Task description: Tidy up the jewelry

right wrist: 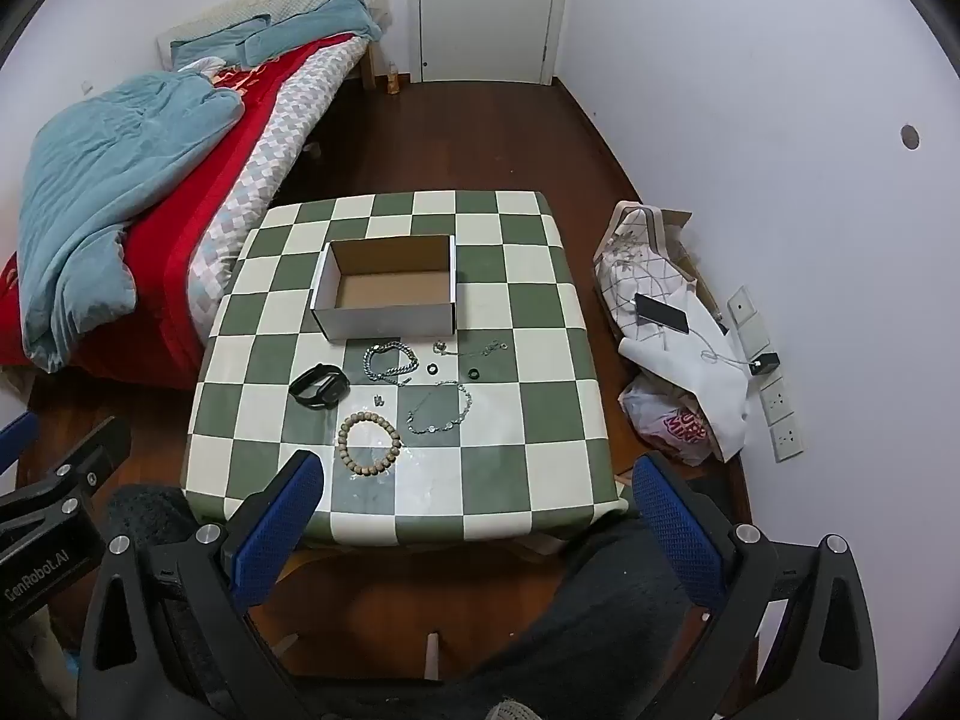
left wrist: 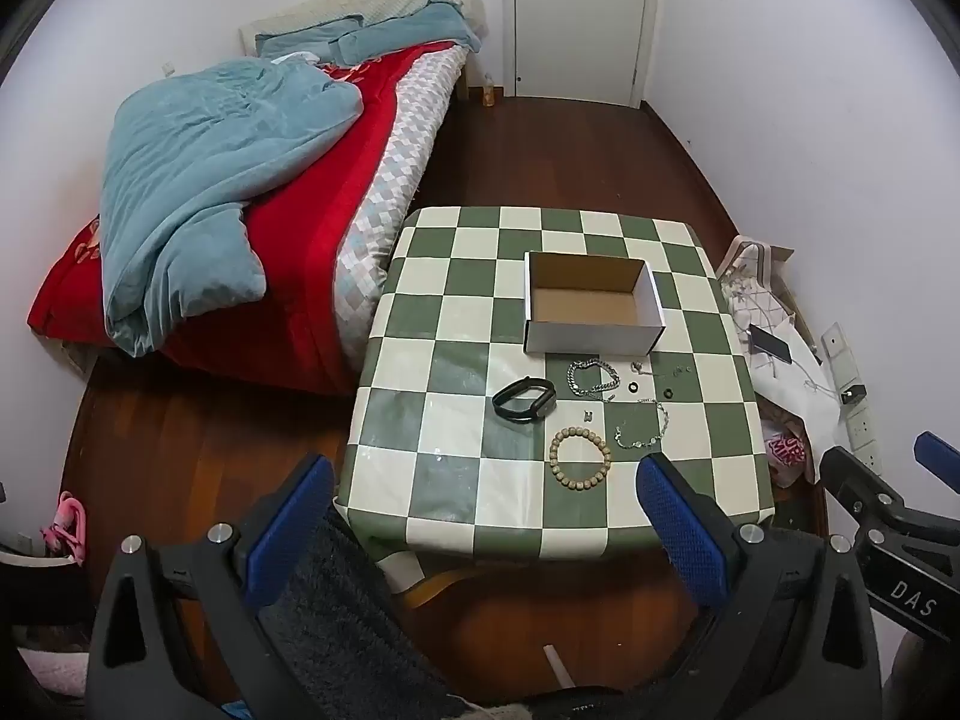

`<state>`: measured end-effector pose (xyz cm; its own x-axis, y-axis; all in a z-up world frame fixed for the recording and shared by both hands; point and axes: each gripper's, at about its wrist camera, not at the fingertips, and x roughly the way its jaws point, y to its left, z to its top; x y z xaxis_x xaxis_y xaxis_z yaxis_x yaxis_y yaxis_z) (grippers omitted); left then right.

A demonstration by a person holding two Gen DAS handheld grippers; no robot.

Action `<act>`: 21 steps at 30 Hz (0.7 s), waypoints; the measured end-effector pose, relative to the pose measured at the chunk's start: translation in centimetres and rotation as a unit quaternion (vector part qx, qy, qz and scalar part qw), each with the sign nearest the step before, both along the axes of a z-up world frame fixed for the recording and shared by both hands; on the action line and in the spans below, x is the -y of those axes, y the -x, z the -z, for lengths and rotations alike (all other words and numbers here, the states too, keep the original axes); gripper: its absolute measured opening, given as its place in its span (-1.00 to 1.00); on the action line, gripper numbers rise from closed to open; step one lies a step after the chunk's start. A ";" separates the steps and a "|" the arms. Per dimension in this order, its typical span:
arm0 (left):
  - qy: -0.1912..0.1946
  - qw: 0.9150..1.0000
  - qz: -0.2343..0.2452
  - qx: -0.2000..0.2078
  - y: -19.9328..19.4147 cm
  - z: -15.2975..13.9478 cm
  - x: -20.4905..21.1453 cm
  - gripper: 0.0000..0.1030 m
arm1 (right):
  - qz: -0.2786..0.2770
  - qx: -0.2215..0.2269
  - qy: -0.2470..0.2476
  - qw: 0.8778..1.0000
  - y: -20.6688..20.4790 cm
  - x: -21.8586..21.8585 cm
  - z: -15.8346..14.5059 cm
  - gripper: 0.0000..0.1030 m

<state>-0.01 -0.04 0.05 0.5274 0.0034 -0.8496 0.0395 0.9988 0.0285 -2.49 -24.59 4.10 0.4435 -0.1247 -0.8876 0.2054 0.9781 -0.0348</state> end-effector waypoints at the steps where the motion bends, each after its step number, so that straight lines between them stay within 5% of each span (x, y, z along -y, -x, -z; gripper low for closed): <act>1: 0.000 1.000 -0.001 0.001 0.0 0.0 0.0 1.00 | 0.001 0.000 0.000 1.000 0.0 0.0 -0.1 1.00; 21: 0.006 1.000 0.000 -0.003 0.1 0.0 -0.1 1.00 | -0.004 -0.001 0.011 1.000 0.0 -0.4 -0.1 1.00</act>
<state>-0.15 0.09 0.05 0.5225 -0.0070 -0.8526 0.0402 0.9991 0.0164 -2.45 -24.19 4.23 0.4423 -0.1401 -0.8859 0.1981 0.9786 -0.0558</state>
